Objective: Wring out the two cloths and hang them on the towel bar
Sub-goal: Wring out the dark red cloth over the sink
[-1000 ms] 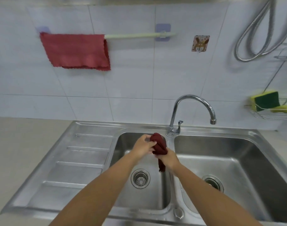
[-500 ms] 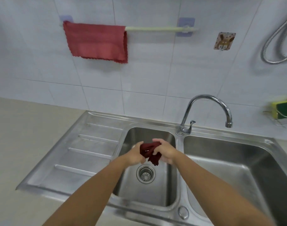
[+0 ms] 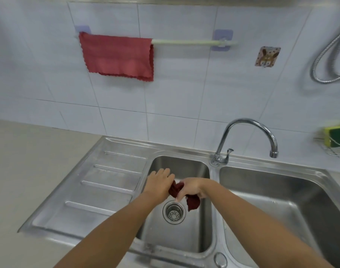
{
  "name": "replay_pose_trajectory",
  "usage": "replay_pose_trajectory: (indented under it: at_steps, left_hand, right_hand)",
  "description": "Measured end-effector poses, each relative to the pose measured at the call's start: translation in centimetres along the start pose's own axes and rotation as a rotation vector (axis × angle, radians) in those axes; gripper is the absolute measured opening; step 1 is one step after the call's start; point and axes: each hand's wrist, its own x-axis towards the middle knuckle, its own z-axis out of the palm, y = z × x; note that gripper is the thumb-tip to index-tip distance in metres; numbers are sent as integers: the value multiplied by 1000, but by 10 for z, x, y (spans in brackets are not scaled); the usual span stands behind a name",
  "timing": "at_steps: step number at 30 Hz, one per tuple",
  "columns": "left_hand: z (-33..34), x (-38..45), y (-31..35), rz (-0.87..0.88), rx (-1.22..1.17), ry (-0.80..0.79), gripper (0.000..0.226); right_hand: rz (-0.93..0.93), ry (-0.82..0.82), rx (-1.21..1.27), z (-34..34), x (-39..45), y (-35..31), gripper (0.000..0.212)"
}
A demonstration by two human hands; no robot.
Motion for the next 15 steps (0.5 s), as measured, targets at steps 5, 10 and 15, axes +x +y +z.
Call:
replay_pose_trajectory:
  at_steps: [5,10,15]
  left_hand:
    - [-4,2,2,-9,-157,-229,19]
    - [-10,4,-6,-39,-300,-425,24]
    - [-11,-2,-9,-161,-554,-609,14]
  right_hand:
    - [26,157,-499,8,-3,-10,54]
    - [-42,360,-690,20,1,1,33]
    - [-110,549,-949,35,4,12,20]
